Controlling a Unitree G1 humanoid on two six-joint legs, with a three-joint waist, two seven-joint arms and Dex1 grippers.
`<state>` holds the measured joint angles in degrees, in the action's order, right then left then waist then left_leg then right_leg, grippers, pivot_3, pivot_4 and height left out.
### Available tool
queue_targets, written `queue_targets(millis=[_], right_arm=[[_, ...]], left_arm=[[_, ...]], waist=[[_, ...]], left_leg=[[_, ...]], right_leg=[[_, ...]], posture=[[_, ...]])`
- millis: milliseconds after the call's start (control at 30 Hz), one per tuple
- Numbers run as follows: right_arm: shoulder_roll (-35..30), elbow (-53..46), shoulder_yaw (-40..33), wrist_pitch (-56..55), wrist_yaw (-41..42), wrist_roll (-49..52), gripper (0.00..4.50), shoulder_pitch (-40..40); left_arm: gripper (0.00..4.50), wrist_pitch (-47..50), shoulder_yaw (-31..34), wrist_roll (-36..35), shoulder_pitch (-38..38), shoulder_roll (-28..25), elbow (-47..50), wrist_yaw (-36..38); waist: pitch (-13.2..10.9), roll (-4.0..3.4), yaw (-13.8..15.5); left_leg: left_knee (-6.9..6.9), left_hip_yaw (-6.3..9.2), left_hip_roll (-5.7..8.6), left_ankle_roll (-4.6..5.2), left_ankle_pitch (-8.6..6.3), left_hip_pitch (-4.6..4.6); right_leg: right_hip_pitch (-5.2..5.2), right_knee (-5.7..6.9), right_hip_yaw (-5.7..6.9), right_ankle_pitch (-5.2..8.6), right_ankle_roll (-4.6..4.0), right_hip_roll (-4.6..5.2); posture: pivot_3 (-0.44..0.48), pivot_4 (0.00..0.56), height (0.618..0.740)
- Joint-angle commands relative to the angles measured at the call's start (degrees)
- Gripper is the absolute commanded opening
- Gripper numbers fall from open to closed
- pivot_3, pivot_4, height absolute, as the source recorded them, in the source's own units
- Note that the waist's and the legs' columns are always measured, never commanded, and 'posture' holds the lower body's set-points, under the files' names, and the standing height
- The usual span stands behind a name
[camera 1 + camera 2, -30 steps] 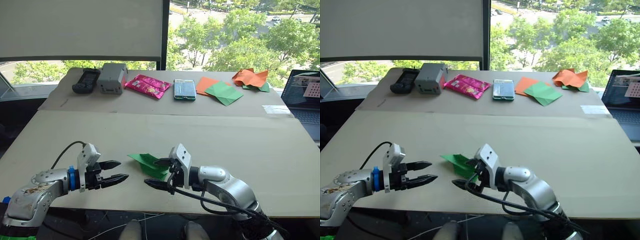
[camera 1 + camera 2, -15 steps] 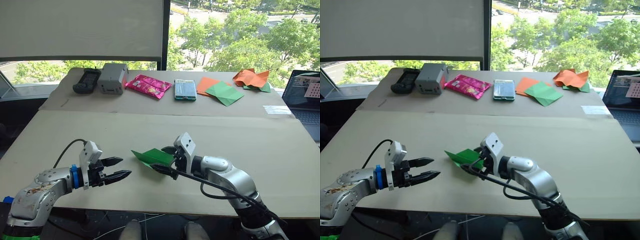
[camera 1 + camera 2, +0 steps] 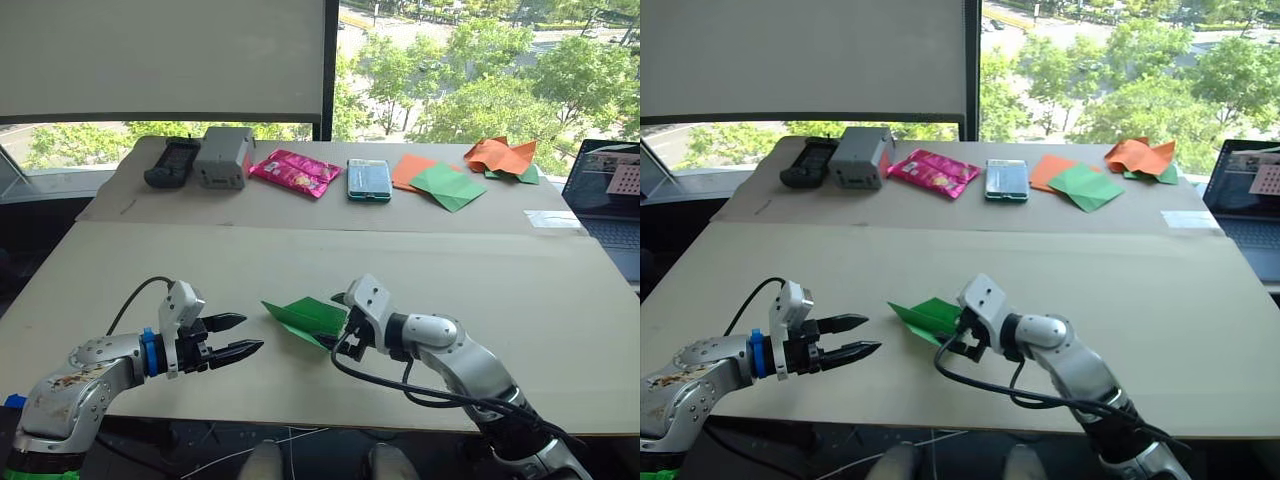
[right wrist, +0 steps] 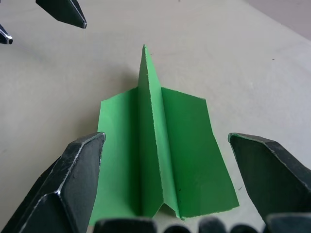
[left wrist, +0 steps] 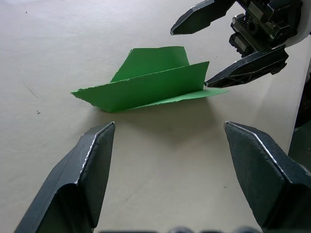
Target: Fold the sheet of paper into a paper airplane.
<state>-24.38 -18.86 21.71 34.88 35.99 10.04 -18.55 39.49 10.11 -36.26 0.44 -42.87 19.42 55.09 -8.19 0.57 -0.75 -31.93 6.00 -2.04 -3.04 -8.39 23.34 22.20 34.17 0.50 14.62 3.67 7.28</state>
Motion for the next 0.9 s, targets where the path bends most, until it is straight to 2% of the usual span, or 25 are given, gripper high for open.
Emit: queue_targets(millis=[33,167,300,400,433,700,800,900], right_arm=[[-0.10,-0.44,0.10,-2.83,0.16,-1.49,3.96,0.31],[-0.16,0.18,0.84,-4.38,0.60,-2.93,2.67,0.95],[0.23,0.47,1.24,-4.91,0.88,-3.91,1.12,1.31],[0.43,0.73,1.59,-4.81,1.22,-4.33,0.16,1.62],[0.49,0.77,1.65,-4.67,1.34,-4.43,0.01,1.69],[0.81,0.15,1.99,-3.75,1.72,-4.72,0.01,2.07],[0.97,-2.17,-0.42,-1.92,0.95,-3.40,0.01,2.03],[2.87,-5.99,-6.17,2.41,-2.41,-0.64,0.01,2.47]], left_arm=[[3.82,-0.65,1.01,-0.86,-0.58,-0.37,1.07,-0.01],[3.82,-0.38,1.01,-0.86,-0.80,-0.48,0.93,-0.18],[3.82,-0.38,0.84,-0.61,-0.97,-0.73,0.71,-0.11],[3.82,-0.35,0.79,-0.55,-1.06,-0.82,0.65,-0.08],[3.82,-0.35,0.77,-0.54,-1.07,-0.84,0.65,-0.08],[3.82,-0.29,0.41,-1.29,-2.45,-0.32,1.17,0.19],[3.82,-0.15,0.05,-1.79,-3.37,0.15,1.39,0.15],[3.82,0.58,0.00,-2.96,-4.76,1.05,1.88,-0.72]], waist=[[0.00,0.00,0.09],[0.01,0.01,0.05],[0.01,0.01,0.02],[0.01,0.01,0.03],[0.01,0.02,0.03],[0.05,0.05,0.02],[0.05,0.05,0.02],[0.05,0.06,0.19]], left_leg=[[0.00,0.00,0.00,0.00,0.00,0.00],[-0.02,0.00,0.00,0.00,0.00,0.00],[-0.02,0.00,0.00,0.01,0.00,-0.02],[-0.02,0.00,0.00,0.01,0.01,-0.03],[-0.02,0.00,0.00,0.01,0.01,-0.04],[-0.03,0.00,0.00,0.01,0.01,-0.07],[-0.04,0.00,0.00,0.02,0.01,-0.08],[-0.12,0.00,0.00,0.03,0.02,-0.05]], right_leg=[[-0.01,0.00,0.00,0.00,0.00,0.00],[-0.03,0.00,0.00,-0.01,0.01,0.00],[-0.03,0.05,0.00,-0.02,0.01,0.00],[-0.03,0.06,0.00,-0.03,0.01,-0.01],[-0.04,0.07,0.00,-0.03,0.01,-0.01],[-0.06,0.12,0.00,-0.04,0.01,-0.01],[-0.07,0.17,0.00,-0.04,0.01,-0.01],[-0.08,0.29,0.00,-0.05,0.02,-0.01]], posture=[[0.000,0.150,0.720],[0.000,0.150,0.720],[0.000,0.150,0.720],[0.000,0.150,0.720],[0.000,0.150,0.720],[0.000,0.150,0.720],[0.000,0.150,0.720],[0.000,0.150,0.720]])
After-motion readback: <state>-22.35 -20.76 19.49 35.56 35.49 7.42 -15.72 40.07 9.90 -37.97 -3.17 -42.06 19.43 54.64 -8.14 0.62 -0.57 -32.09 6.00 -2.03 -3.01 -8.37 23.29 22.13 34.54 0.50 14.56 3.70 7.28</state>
